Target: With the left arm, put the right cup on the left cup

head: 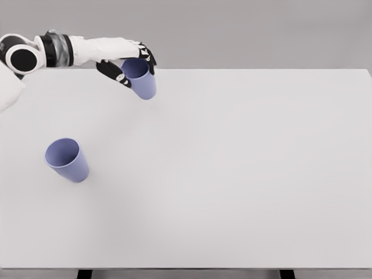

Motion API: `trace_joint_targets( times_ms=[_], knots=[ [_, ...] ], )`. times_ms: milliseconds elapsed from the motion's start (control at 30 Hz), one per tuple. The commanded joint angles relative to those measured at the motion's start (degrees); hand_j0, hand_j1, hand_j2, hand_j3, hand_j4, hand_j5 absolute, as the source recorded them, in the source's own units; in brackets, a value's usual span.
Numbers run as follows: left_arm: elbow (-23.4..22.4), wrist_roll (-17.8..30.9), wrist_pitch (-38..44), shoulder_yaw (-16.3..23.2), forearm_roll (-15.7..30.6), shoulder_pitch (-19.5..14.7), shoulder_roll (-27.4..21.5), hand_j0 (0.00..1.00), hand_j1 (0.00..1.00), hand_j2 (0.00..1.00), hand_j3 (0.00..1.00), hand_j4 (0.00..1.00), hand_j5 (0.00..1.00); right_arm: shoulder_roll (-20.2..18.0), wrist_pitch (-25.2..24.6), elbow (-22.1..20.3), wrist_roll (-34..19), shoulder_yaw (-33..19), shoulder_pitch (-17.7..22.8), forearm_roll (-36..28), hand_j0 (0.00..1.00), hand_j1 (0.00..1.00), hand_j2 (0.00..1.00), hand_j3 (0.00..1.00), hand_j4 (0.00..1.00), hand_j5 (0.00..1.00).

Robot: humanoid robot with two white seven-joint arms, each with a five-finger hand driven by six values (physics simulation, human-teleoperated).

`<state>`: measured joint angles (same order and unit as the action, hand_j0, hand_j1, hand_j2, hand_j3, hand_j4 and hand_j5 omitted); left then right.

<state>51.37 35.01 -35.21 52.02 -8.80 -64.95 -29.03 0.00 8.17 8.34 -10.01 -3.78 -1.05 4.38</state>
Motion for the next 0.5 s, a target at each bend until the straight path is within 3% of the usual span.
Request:
trace_joint_targets(
  times_ms=[0, 467],
  knots=[
    [5.4, 0.0, 0.2, 0.3, 3.7, 0.1, -4.6, 0.58, 0.58, 0.58, 0.58, 0.58, 0.58, 0.0, 0.0, 0.0, 0.0, 0.0, 0.0, 0.0, 1.0, 1.0, 1.0, 1.0, 1.0, 1.0],
    [21.5, 0.0, 0.2, -0.1, 11.3, 3.6, -22.6, 0.58, 0.58, 0.58, 0.58, 0.58, 0.58, 0.0, 0.0, 0.0, 0.0, 0.0, 0.0, 0.0, 1.0, 1.0, 1.0, 1.0, 1.0, 1.0]
  ],
)
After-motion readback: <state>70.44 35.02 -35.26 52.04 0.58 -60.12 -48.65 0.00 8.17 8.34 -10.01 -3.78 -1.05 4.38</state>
